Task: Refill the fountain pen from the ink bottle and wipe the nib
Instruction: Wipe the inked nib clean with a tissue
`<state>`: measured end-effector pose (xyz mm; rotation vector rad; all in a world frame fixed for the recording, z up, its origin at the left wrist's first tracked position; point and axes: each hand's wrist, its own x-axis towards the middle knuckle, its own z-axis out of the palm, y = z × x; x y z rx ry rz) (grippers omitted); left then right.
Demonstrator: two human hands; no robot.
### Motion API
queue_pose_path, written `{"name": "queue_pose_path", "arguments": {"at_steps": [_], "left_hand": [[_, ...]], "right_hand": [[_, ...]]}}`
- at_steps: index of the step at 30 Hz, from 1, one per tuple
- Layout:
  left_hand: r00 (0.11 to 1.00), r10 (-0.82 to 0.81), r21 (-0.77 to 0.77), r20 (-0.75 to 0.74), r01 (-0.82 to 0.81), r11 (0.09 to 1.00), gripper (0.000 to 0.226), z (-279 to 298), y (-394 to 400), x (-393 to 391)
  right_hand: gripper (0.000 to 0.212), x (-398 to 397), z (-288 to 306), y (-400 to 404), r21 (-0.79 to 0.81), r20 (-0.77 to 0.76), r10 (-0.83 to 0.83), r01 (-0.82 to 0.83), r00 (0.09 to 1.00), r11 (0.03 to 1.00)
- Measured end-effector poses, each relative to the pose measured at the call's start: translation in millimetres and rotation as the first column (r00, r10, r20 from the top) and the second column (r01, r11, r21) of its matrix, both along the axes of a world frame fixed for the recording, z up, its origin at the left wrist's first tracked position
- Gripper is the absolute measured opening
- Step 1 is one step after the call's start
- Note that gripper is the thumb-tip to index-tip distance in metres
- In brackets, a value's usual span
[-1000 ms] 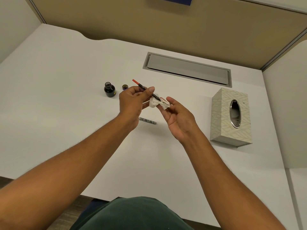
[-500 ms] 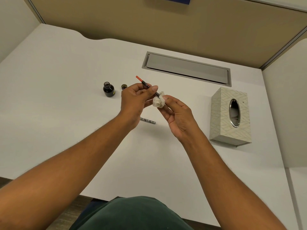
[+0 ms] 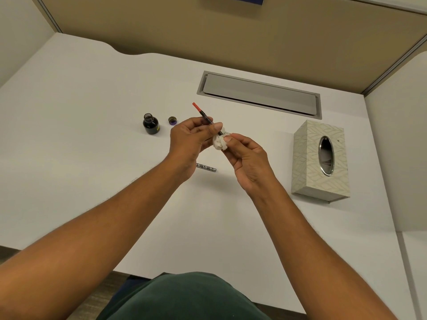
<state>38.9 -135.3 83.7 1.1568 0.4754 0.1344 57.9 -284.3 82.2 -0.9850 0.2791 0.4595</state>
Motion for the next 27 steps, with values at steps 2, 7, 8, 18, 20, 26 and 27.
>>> {"name": "queue_pose_path", "arguments": {"at_steps": [2, 7, 8, 18, 20, 26, 27], "left_hand": [[0.999, 0.038, -0.016, -0.001, -0.038, 0.999, 0.021, 1.9, 2.1, 0.9], [0.998, 0.053, -0.057, -0.018, -0.054, 0.997, 0.021, 8.0, 18.8, 5.1], [0.999, 0.022, -0.074, -0.025, -0.024, 0.997, 0.02, 9.3, 21.0, 4.7], [0.978, -0.193, -0.187, -0.074, 0.177, 0.966, 0.011, 11.6, 43.4, -9.6], [0.979, -0.19, -0.207, -0.076, 0.17, 0.963, 0.016, 10.0, 52.8, -12.3], [0.994, -0.08, -0.306, -0.076, 0.053, 0.951, 0.018, 3.0, 81.6, -18.4], [0.995, -0.074, -0.309, -0.073, 0.048, 0.95, 0.018, 2.3, 87.8, -19.2]], "right_hand": [[0.015, -0.4, -2.9, 0.5, -0.016, 0.026, -0.005, 0.005, 1.0, 1.0], [0.019, -1.8, -13.2, -1.4, -0.061, 0.0, -0.064, 0.064, 0.998, 0.996], [0.021, -1.6, -14.5, -0.5, -0.071, -0.01, -0.079, 0.078, 0.997, 0.994], [0.026, -6.0, -9.6, 39.8, -0.161, 0.049, -0.051, 0.059, 0.997, 0.985], [0.027, -9.8, -9.3, 54.7, -0.186, 0.055, -0.041, 0.051, 0.998, 0.981], [0.029, -25.0, -14.1, 99.9, -0.297, 0.044, 0.016, -0.002, 0.999, 0.955], [0.028, -28.3, -14.6, 106.4, -0.302, 0.037, 0.029, -0.016, 0.999, 0.953]]}}
